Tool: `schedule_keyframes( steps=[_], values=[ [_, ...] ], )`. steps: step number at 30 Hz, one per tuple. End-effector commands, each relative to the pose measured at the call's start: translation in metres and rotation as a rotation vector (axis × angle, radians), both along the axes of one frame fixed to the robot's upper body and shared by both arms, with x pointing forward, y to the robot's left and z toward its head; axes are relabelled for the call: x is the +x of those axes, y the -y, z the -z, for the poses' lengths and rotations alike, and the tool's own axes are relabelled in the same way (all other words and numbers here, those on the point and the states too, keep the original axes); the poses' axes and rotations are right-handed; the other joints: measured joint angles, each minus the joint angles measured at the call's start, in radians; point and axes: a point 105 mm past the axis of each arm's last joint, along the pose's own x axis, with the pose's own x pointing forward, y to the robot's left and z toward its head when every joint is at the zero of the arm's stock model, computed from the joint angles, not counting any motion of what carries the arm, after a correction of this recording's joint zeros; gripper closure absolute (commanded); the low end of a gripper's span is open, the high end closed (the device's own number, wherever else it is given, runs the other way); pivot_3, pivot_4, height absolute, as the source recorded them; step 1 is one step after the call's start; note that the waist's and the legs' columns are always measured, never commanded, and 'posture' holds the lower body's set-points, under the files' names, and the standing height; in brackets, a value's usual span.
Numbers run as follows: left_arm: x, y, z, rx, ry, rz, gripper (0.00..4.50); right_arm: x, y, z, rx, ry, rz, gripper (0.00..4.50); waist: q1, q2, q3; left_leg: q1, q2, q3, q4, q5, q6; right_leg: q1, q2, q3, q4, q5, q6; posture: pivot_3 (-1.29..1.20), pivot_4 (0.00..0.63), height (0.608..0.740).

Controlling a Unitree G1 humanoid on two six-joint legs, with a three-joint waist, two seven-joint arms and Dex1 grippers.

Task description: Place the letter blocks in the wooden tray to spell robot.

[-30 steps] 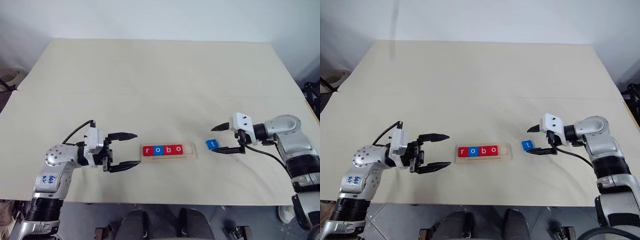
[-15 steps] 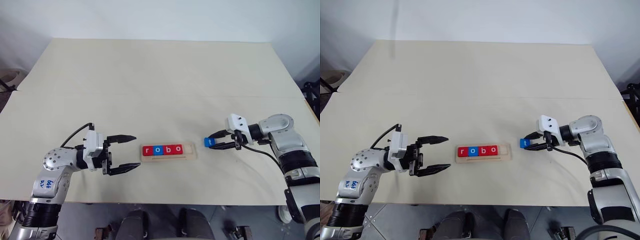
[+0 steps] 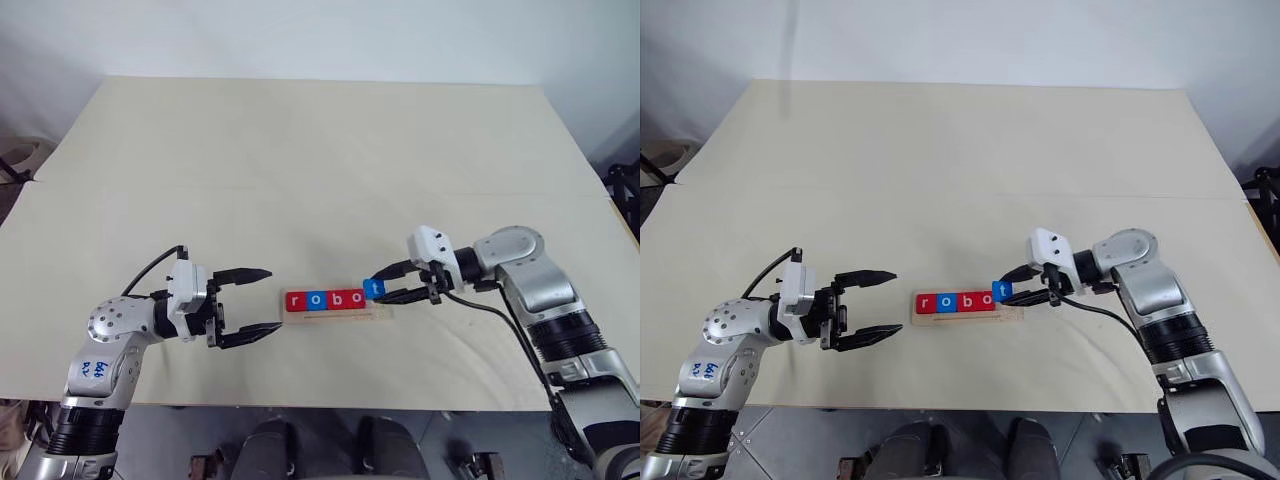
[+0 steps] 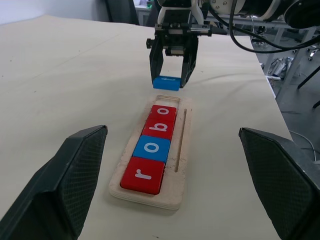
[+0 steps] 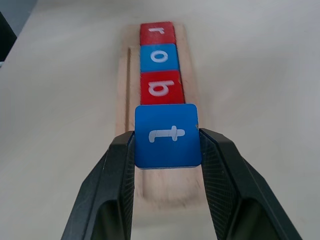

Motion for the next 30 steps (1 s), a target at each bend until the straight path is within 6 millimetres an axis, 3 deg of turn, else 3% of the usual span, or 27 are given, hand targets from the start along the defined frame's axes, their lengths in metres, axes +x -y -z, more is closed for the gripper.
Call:
schedule_keyframes(
  steps=[1,13,22,30],
  values=[
    [-0.002,-0.003,-0.006,-0.014,0.036,-0.015,0.0,-0.002,-0.001,-0.002,-0.013,0.027,-0.02,3.04,0.001,0.0,0.0,0.0,0.0,0.0,0.0,0.0,0.0,0.0,0.0,0.0,0.0,0.0,0.0,0.0,0.15,0.74],
    [-0.002,-0.005,-0.006,-0.019,0.044,-0.034,0.0,0.002,0.004,0.006,-0.046,0.005,0.0,3.04,0.0,0.0,0.0,0.0,0.0,0.0,0.0,0.0,0.0,0.0,0.0,0.0,0.0,0.0,0.0,0.0,0.15,0.74],
    [-0.002,-0.006,-0.006,-0.019,0.046,-0.036,0.0,0.004,0.007,0.008,-0.051,0.005,0.018,0.02,0.0,0.0,0.0,0.0,0.0,0.0,0.0,0.0,0.0,0.0,0.0,0.0,0.0,0.0,0.0,0.0,0.15,0.74],
    [-0.002,-0.007,-0.006,-0.021,0.046,-0.04,0.0,0.002,0.01,-0.009,0.013,0.037,0.022,0.02,0.0,0.0,0.0,0.0,0.0,0.0,0.0,0.0,0.0,0.0,0.0,0.0,0.0,0.0,0.0,0.0,0.15,0.74]
  ],
)
